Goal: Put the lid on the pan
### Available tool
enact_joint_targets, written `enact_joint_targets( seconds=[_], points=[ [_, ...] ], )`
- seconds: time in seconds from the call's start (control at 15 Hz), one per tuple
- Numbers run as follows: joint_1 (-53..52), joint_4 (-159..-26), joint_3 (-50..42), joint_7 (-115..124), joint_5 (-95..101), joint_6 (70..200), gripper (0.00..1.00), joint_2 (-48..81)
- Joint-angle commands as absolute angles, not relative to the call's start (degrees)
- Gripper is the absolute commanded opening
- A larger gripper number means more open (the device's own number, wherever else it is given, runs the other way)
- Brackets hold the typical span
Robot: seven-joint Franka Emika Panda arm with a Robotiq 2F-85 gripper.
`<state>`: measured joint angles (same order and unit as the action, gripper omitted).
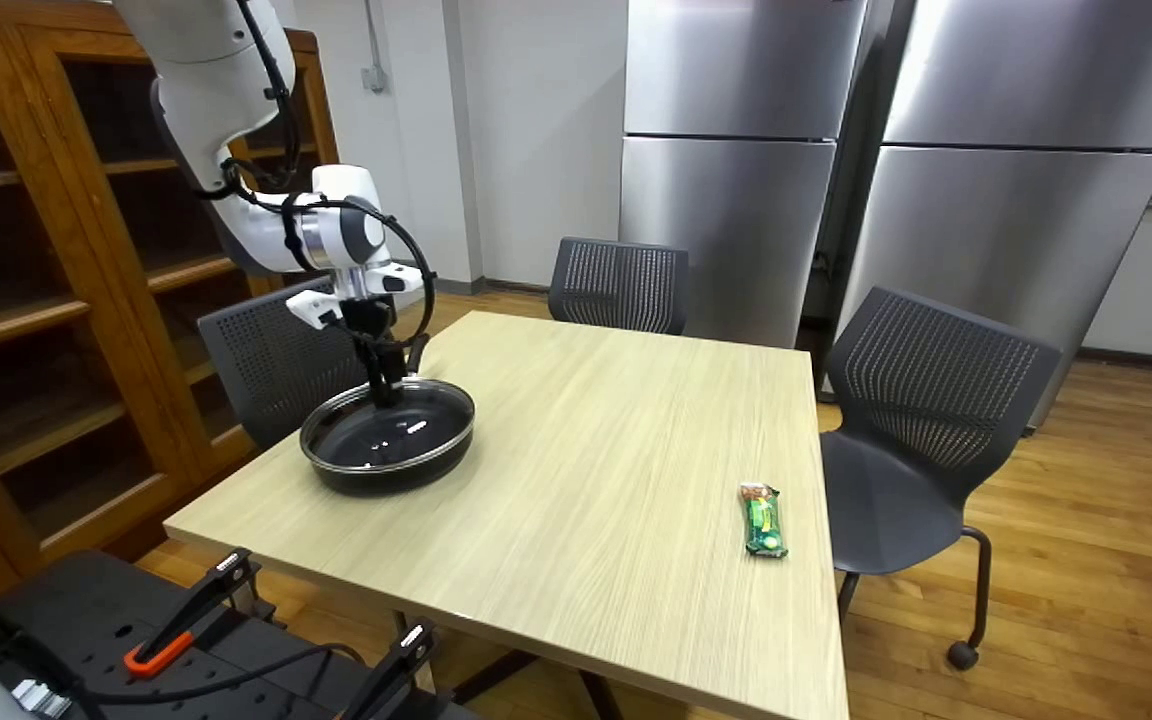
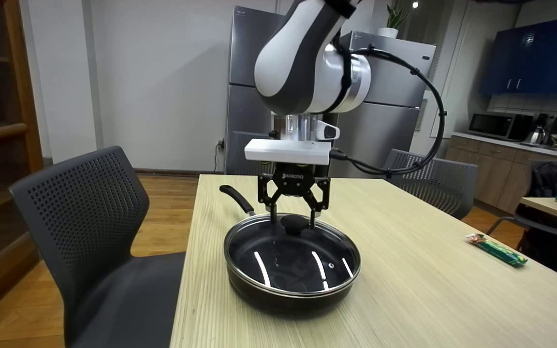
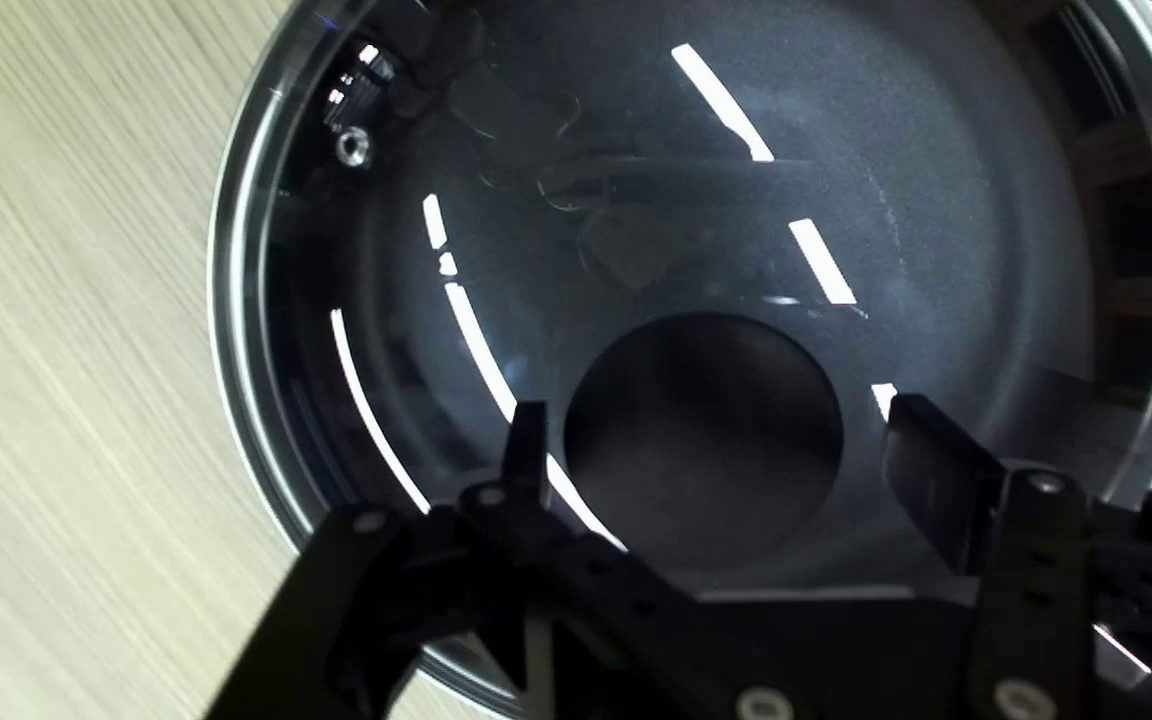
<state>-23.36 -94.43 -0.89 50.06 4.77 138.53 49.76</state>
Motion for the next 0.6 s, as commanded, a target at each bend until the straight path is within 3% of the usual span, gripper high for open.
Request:
enact_joint_targets(
  seconds=[0.0,0.53],
  points=[
    [-22.56,-93.99,-0.14,48.29,3.69,136.92,1.0,48.2],
    [-22.26,-101.29,-1.7,46.37,5.55,136.59,1.0,40.82]
  ],
)
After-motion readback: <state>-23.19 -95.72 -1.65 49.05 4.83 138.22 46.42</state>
